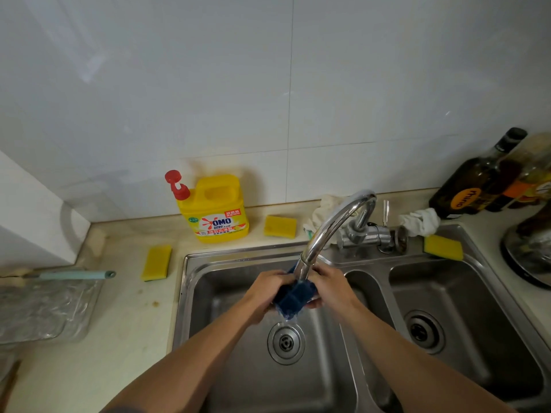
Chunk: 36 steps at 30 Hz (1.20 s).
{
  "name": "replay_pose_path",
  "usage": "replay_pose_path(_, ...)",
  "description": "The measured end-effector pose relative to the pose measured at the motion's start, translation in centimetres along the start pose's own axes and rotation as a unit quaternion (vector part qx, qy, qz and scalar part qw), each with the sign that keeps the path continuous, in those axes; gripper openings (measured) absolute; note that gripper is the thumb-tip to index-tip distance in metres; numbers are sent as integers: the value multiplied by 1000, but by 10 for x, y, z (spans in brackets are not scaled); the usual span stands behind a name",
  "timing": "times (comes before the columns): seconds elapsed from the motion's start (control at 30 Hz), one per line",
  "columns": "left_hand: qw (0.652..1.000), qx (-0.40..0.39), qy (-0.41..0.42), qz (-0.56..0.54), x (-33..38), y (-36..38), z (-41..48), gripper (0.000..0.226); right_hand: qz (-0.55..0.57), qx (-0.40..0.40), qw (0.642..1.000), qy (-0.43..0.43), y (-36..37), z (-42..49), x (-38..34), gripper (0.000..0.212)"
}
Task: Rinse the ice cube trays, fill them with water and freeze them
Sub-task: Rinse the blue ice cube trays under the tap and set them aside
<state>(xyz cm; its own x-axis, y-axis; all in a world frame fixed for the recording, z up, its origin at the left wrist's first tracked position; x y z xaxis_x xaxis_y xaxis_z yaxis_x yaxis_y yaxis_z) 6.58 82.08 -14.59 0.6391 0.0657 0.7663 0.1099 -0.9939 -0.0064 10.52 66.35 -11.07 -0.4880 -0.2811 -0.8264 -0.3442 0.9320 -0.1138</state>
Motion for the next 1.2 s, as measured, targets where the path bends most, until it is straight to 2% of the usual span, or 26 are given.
replay_pose_path(0.1,990,3,-50,-133,-8,5,-1,33,59,61,996,33,-10,3,7,17)
replay_pose_path(0.2,979,34,-60,-194,-17,6,0,41,100,103,987,67,-17,5,17,14)
replay_pose_path(0.33,960,152,-66,-225,-25,-8,2,43,54,40,996,63,-4,2,25,18)
replay_pose_path(0.4,963,168,-53,-202,-24,-11,0,44,56,42,995,68,-3,0,24,24)
replay_pose_path(0.5,969,114,-48,-214,-24,-2,-3,58,73,72,990,92,-10,-4,23,31)
replay_pose_path(0.6,969,123,-29,-212,-24,-5,-3,71,38,33,995,91,-3,-9,23,40)
replay_pose_path(0.7,959,152,-35,-235,-25,-12,-3,69,58,11,993,97,1,-11,23,49)
replay_pose_path(0.83,972,87,-32,-218,-29,2,-7,79,58,99,987,110,-13,-13,23,49)
replay_pose_path(0.97,967,117,-45,-221,-31,1,-5,75,1,45,997,67,-6,-14,24,54)
replay_pose_path(1.07,976,65,-62,-198,-30,5,-10,67,33,65,994,77,-12,-12,25,53)
replay_pose_path(1.13,978,18,-77,-192,-29,10,-12,74,74,104,986,103,-19,-11,29,50)
replay_pose_path(1.2,977,23,-69,-200,-26,11,-12,79,44,91,990,100,-18,-13,30,50)
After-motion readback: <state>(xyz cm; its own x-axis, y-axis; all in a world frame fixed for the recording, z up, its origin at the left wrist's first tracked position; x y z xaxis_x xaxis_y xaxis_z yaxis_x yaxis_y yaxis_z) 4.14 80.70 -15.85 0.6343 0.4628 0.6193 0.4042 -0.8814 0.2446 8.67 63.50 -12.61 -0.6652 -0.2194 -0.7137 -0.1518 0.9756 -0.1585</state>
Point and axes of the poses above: each hand's wrist, its own z-axis towards the middle knuckle, its own y-axis out of the palm, x = y × z, the point moved 3 cm from there along z, towards the middle knuckle, and after that the axes turned 2 degrees about x, right-handed, at the moved point
